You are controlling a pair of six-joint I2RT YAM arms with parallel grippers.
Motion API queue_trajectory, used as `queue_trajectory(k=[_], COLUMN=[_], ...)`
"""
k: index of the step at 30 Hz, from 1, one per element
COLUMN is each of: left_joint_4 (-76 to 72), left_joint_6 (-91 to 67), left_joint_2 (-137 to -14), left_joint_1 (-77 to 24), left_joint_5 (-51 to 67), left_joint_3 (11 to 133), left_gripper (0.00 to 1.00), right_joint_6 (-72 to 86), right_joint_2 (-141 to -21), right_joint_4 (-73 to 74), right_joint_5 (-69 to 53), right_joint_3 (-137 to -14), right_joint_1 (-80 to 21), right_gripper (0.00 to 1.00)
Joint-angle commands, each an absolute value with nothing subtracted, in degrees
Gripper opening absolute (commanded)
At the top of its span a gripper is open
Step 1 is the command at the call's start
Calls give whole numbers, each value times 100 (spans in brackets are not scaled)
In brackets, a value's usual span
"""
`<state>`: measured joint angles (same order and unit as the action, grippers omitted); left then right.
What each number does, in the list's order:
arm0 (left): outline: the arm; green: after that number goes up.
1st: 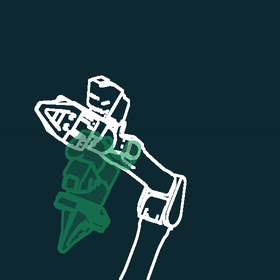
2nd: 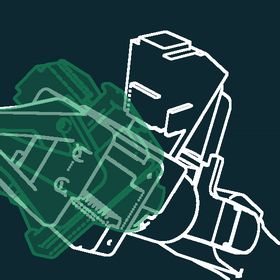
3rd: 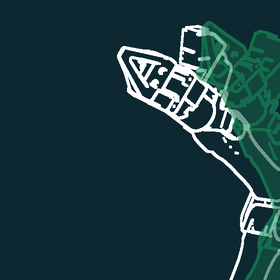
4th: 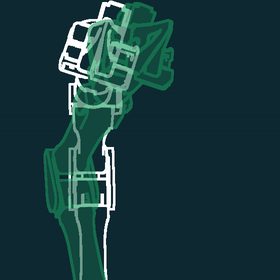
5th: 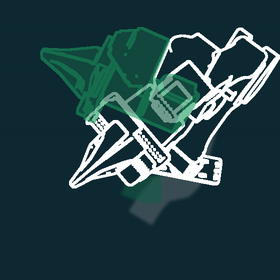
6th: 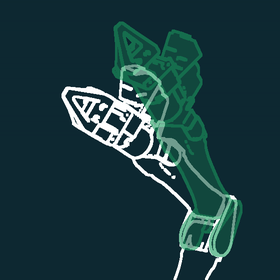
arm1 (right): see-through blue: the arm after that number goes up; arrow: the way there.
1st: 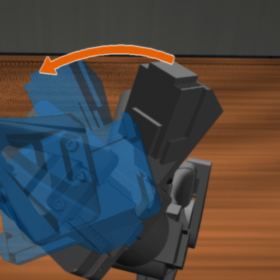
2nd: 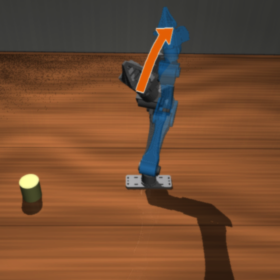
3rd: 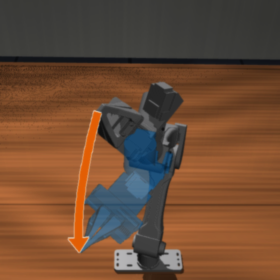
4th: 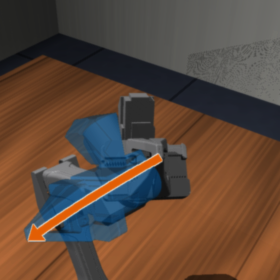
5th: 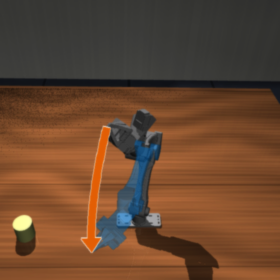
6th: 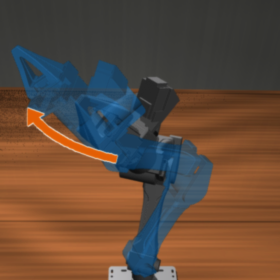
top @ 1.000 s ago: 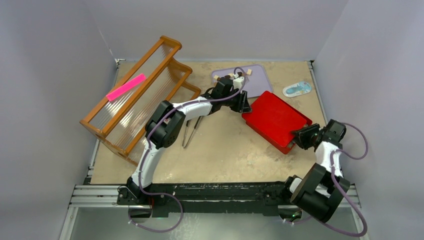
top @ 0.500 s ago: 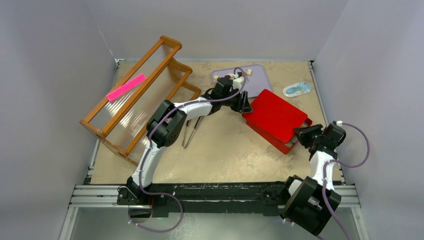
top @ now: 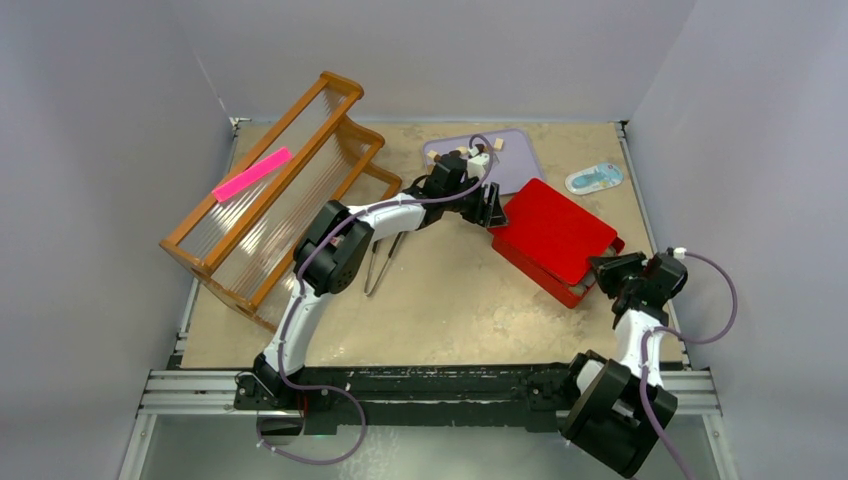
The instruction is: Pack the chocolate
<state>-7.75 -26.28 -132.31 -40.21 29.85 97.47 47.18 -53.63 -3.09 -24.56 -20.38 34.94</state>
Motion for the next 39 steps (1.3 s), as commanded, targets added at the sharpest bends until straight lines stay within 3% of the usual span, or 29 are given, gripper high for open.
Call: queue_trajectory(k=[1, 13, 25, 31, 39], left_joint_4=[-789, -897, -1034, -946, -808], left_joint_6=[-2470, -2552, -2560, -2401, -2325], left_joint_2=[-13007, -12930, -13100, -13135, -13257], left_joint_1=[-3995, -4000, -4035, -4104, -4155], left_joint_5=[2875, 2990, 3054, 2956, 2848], left_joint_3=[9935, 9862, 9834, 9860, 9857], left_gripper=[57, 56, 43, 38, 37], right_joint_6=[4647, 3839, 3595, 3607, 3623], right_joint_2=[-5187, -5534, -5282, -5282, -5393], right_joint_4=[-161, 878, 1220, 1449, 2017], right_joint_5=[-1980, -1618, -1000, -741, -289], right_joint_3=[-2105, -2745, -2787, -2774, -3023], right_joint_1=[3504, 3507, 3507, 3507, 3508], right_gripper=[7, 9, 12, 24, 30])
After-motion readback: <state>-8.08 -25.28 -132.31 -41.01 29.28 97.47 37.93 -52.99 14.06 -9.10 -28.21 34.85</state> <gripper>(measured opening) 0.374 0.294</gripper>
